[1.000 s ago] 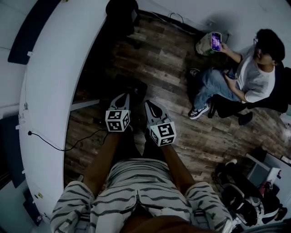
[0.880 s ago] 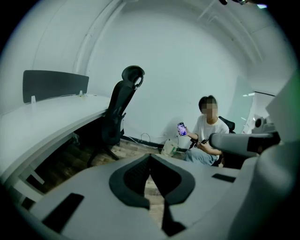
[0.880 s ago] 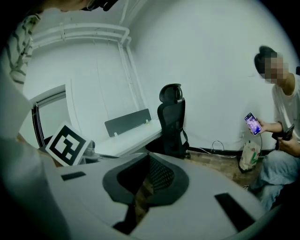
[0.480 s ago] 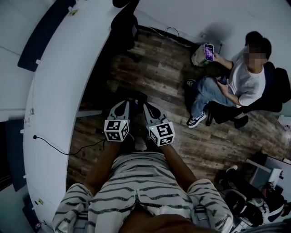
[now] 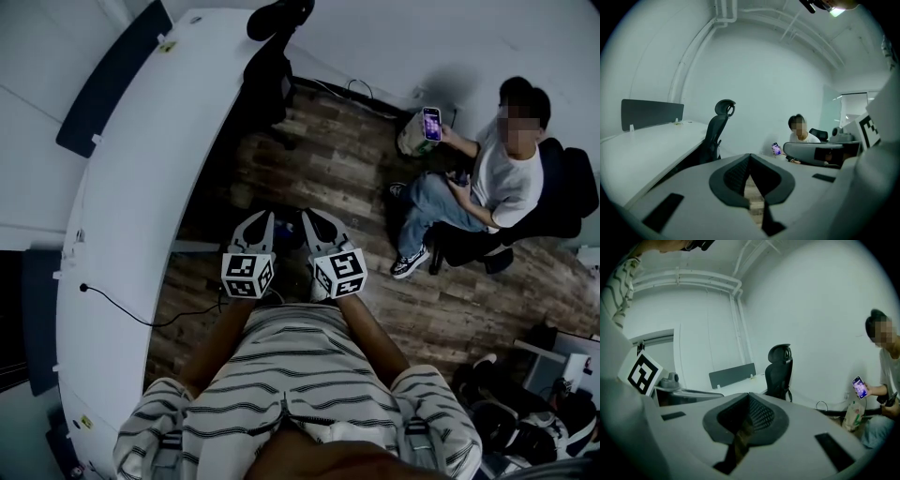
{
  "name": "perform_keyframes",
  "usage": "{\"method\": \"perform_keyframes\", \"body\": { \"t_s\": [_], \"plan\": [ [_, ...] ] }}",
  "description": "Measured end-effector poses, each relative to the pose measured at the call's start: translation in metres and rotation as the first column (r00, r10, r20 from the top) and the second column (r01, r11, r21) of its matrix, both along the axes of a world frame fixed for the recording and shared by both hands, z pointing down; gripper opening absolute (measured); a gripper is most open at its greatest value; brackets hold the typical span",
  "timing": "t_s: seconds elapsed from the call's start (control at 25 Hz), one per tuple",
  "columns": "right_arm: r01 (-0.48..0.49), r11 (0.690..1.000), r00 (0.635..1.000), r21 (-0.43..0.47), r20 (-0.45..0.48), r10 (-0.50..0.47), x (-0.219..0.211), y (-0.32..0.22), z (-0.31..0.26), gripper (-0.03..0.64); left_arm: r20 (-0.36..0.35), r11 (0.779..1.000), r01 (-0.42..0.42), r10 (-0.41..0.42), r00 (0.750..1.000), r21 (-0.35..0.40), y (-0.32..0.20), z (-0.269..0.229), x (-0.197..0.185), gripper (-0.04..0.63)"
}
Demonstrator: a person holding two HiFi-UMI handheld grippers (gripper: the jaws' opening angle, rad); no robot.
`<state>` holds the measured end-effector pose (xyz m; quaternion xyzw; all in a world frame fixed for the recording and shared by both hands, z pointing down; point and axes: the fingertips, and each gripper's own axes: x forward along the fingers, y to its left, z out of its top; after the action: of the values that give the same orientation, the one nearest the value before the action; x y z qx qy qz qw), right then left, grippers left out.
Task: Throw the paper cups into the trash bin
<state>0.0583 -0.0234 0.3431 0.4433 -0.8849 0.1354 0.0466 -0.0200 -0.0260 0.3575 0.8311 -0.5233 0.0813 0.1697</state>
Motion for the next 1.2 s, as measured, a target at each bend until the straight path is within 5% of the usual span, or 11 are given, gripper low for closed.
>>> {"method": "perform_keyframes", "body": {
  "t_s": [0.4, 1.2],
  "plan": [
    [-0.01, 0.997, 1.0, 0.082, 0.011, 0.009, -0.007, -0.012, -0.029, 0.008, -0.001, 0.996, -0.006, 0.006, 1.0, 0.091, -0.008, -0.032, -0.007, 0.023],
    [0.017, 0.991, 0.999, 0.131, 0.028, -0.021, -0.018, -0.027, -0.052, 0.008, 0.03, 0.988, 0.004, -0.009, 1.0, 0.153, -0.023, -0.05, -0.014, 0.023]
  ]
}}
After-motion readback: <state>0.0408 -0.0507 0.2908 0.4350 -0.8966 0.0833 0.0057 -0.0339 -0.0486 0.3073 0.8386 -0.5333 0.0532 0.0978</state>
